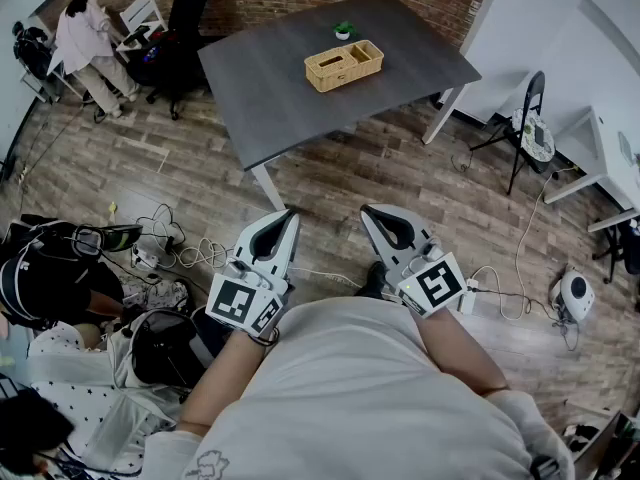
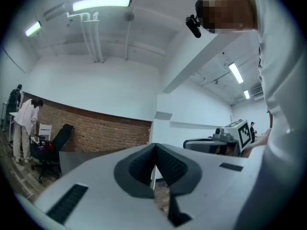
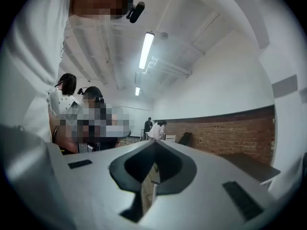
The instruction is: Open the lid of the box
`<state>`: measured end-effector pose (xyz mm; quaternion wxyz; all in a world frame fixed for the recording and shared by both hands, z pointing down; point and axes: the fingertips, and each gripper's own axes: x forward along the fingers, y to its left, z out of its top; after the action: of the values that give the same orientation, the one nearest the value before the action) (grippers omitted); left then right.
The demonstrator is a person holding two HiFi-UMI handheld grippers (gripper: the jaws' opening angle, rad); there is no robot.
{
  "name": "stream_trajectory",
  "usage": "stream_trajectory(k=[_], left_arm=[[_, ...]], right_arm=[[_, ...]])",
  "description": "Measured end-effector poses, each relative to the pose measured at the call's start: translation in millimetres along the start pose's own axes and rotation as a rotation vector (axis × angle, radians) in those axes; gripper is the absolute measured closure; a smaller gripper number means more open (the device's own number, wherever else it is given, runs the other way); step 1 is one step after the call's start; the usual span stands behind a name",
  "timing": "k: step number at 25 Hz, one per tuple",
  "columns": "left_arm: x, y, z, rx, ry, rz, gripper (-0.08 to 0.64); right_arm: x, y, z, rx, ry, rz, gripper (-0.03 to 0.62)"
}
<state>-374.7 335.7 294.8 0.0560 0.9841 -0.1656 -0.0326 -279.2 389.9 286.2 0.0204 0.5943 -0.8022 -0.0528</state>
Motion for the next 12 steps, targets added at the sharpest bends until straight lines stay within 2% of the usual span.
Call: stream_trajectory(k=[12], left_arm=[[11.3,5.6,-3.7,-0.009,0.005,0.004,0.549]], right_arm=[[4.9,-9.1,-2.1,0.013,-0.010,0.017,0.589]])
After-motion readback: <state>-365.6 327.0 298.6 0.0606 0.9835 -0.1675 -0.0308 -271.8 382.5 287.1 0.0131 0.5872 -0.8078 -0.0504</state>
